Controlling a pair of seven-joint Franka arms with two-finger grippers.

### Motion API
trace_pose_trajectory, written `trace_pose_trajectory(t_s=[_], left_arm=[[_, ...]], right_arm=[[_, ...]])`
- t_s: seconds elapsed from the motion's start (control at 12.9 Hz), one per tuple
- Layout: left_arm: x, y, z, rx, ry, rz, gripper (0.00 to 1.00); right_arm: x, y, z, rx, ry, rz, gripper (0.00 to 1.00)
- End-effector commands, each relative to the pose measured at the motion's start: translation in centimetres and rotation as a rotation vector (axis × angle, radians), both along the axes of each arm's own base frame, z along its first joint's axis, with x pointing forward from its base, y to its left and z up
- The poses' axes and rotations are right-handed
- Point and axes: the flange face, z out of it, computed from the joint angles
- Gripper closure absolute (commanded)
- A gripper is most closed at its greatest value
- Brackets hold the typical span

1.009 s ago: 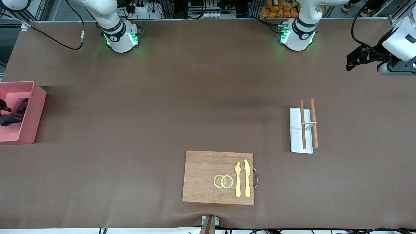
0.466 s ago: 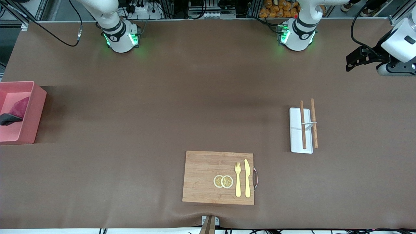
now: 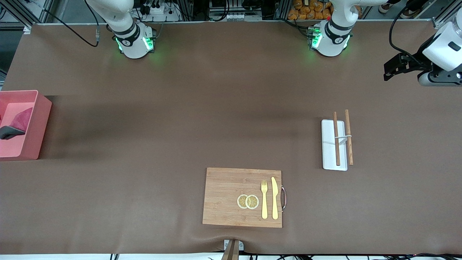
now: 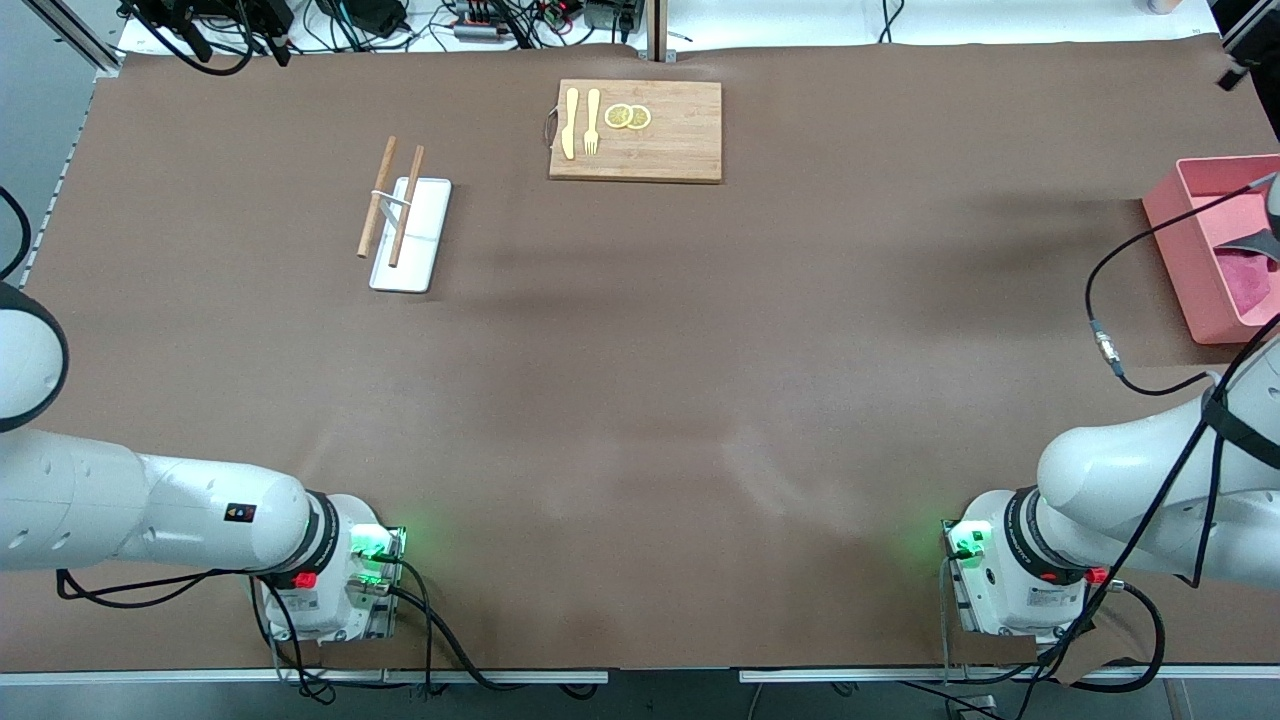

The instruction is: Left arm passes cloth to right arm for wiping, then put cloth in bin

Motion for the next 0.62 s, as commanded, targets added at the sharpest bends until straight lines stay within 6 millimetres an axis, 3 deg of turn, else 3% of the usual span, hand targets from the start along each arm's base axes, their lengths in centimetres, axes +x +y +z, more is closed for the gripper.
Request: trace_pose_trajectory(t_s=[0.0, 0.31, 0.54], left_arm=[[0.0, -0.1, 0.2, -0.001, -0.012, 0.014, 0.00], [0.1, 0.0, 0.3, -0.002, -0.013, 0.013, 0.00], [0.1, -0.1, 0.2, -0.004, -0.013, 0.011, 0.00]], right_arm=[[0.6, 5.2, 1.6, -0.037, 0.025, -0.089, 0.00], [0.9, 11.8, 4.4, -0.063, 0.026, -0.165, 0.00], [-0.4, 12.1, 6.8, -0.061, -0.008, -0.170, 0.00]])
